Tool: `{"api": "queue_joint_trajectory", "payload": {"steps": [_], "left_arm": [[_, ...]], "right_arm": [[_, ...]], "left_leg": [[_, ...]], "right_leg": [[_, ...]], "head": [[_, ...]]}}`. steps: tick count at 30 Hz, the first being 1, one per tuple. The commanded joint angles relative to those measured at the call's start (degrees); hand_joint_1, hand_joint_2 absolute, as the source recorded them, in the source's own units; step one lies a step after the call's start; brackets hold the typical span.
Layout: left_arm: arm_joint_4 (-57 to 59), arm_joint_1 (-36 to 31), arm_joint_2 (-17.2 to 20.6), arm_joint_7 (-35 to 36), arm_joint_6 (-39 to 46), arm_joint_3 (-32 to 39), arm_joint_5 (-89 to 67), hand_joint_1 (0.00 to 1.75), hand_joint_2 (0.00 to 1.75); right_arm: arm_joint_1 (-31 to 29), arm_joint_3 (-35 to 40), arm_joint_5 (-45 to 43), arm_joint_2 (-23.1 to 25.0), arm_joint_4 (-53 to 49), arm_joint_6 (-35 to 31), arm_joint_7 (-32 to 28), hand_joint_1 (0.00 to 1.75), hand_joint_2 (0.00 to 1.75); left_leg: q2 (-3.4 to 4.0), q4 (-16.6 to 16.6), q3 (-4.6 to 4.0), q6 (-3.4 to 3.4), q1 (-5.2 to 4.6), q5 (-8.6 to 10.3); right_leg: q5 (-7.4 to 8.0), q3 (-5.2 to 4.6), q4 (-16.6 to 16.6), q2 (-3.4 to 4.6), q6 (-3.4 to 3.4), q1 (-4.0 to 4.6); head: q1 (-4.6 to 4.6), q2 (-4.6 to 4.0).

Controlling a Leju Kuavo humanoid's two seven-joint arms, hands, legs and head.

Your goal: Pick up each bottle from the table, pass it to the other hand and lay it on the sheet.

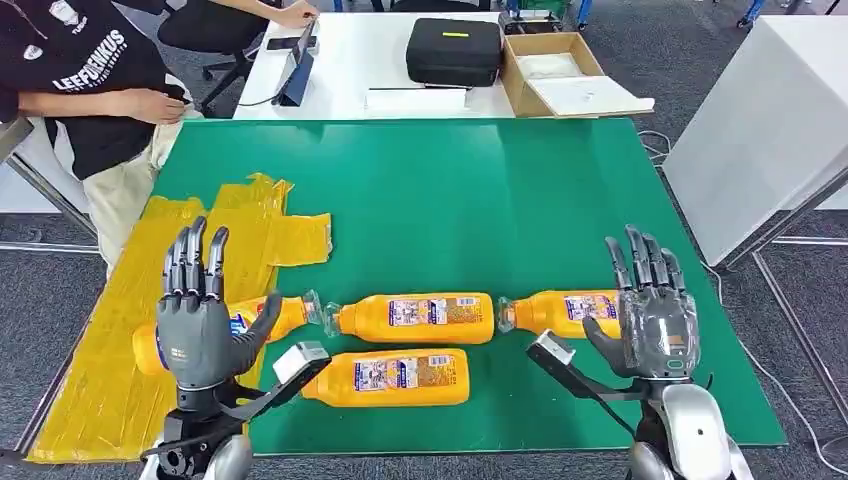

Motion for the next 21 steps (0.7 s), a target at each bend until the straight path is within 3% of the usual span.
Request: {"api": "queue_joint_trajectory", "payload": {"steps": [1, 8, 17, 21], "left_arm": [[3.21, -2.55, 1.68, -1.78, -1.73, -6.7, 7.58, 0.0, 1.75], [4.48, -2.51, 0.19, -5.51, -5.55, -6.46, 15.41, 0.0, 1.75], [4.82, -2.53, 0.18, -6.14, -5.6, -5.66, 16.53, 0.0, 1.75], [6.45, -3.23, -0.53, -7.84, -6.44, -4.5, 17.99, 0.0, 1.75]], "right_arm": [[-9.67, -2.14, -1.81, -2.17, 16.61, 8.61, -0.06, 0.0, 1.75], [-17.14, 0.05, -3.84, -3.87, 30.62, 10.98, -4.81, 0.0, 1.75], [-16.87, 0.17, -4.18, -4.2, 30.86, 10.72, -5.27, 0.0, 1.75], [-15.45, 0.21, -6.33, -5.59, 31.8, 10.59, -8.49, 0.0, 1.75]], "left_leg": [[0.11, -0.03, 0.14, -0.17, 0.05, -0.01], [0.13, -0.07, 0.27, -0.15, 0.0, 0.02], [0.03, -0.04, 0.28, -0.22, 0.0, -0.02], [-0.02, -0.03, 0.35, -0.28, 0.04, -0.03]], "right_leg": [[0.05, 0.17, -0.1, 0.06, -0.09, 0.05], [0.06, 0.32, -0.15, 0.07, -0.1, 0.03], [0.0, 0.33, -0.11, -0.01, -0.13, 0.05], [-0.03, 0.42, -0.13, -0.1, -0.16, 0.09]], "head": [[0.0, 0.0], [0.0, 0.0], [0.0, 0.02], [0.0, 0.0]]}}
